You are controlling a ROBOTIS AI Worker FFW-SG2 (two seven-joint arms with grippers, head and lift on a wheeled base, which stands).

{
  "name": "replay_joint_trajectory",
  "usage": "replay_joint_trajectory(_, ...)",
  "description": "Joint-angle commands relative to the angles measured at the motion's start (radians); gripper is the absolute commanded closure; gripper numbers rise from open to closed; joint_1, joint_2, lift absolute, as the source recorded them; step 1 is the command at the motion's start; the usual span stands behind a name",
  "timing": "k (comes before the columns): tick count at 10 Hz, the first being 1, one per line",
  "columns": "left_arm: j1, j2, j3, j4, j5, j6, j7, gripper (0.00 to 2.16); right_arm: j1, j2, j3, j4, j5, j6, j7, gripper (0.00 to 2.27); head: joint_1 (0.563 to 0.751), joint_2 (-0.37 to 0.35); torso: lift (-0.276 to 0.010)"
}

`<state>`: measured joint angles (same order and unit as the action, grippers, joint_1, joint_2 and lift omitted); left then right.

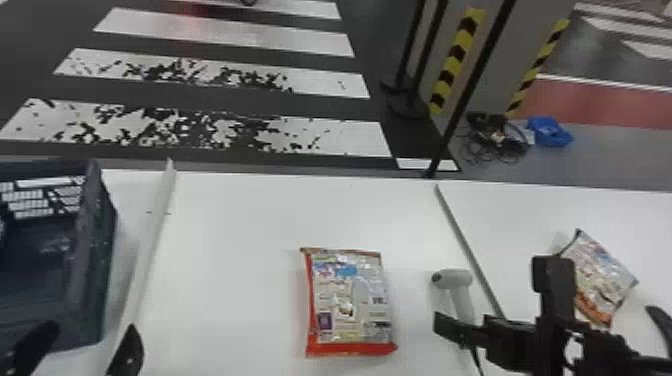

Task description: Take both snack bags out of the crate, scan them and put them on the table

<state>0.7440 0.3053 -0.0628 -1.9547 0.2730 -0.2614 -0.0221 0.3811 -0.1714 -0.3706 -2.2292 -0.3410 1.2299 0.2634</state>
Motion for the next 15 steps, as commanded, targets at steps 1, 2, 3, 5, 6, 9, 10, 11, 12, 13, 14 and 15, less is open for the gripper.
replay_joint_trajectory(1,0.000,0.000,0.001,0.002,0.002,0.000,0.001,0.14,0.005,0.010,0.010,-0.007,-0.044,0.027,0.036,0.05,0.695,-0.167,-0.093)
replay_joint_trajectory(2,0.000,0.000,0.001,0.005,0.002,0.000,0.001,0.14,-0.001,0.012,0.029,0.002,-0.044,0.030,0.059,0.05,0.695,-0.126,-0.093)
replay_joint_trajectory(3,0.000,-0.002,0.000,0.007,0.000,0.000,0.001,0.14,-0.013,0.013,0.041,0.020,-0.049,0.030,0.071,0.05,0.695,-0.097,-0.093)
replay_joint_trajectory(5,0.000,-0.002,0.001,0.008,0.002,0.000,0.001,0.14,-0.044,0.015,0.048,0.092,-0.099,0.027,0.102,0.05,0.695,-0.063,-0.093)
replay_joint_trajectory(6,0.000,-0.002,0.001,0.008,0.002,0.000,0.001,0.14,-0.054,0.023,0.052,0.123,-0.112,0.021,0.126,0.05,0.695,-0.044,-0.093)
replay_joint_trajectory(9,0.000,-0.005,0.001,0.007,0.000,0.000,0.002,0.14,-0.114,0.021,0.079,0.227,-0.121,-0.022,0.181,0.05,0.695,0.004,-0.093)
replay_joint_trajectory(10,0.002,-0.005,0.001,0.007,0.000,0.000,0.002,0.14,-0.137,0.021,0.085,0.261,-0.119,-0.022,0.192,0.05,0.695,0.012,-0.093)
replay_joint_trajectory(11,0.003,-0.005,0.001,0.008,0.000,0.000,0.004,0.14,-0.151,0.018,0.094,0.286,-0.110,-0.022,0.201,0.05,0.695,0.015,-0.093)
replay_joint_trajectory(12,0.003,-0.005,0.003,0.008,0.002,0.000,0.004,0.14,-0.159,0.015,0.107,0.310,-0.096,-0.028,0.208,0.05,0.695,0.020,-0.093)
replay_joint_trajectory(13,0.003,-0.005,0.003,0.008,0.002,0.000,0.004,0.14,-0.166,0.013,0.119,0.336,-0.076,-0.028,0.221,0.05,0.695,0.023,-0.093)
replay_joint_trajectory(14,0.003,-0.005,0.003,0.008,0.002,0.000,0.004,0.14,-0.168,0.012,0.127,0.353,-0.067,-0.046,0.224,0.05,0.695,0.026,-0.093)
replay_joint_trajectory(15,0.003,-0.005,0.003,0.010,0.002,0.000,0.004,0.14,-0.168,0.009,0.131,0.368,-0.064,-0.062,0.234,0.05,0.695,0.028,-0.093)
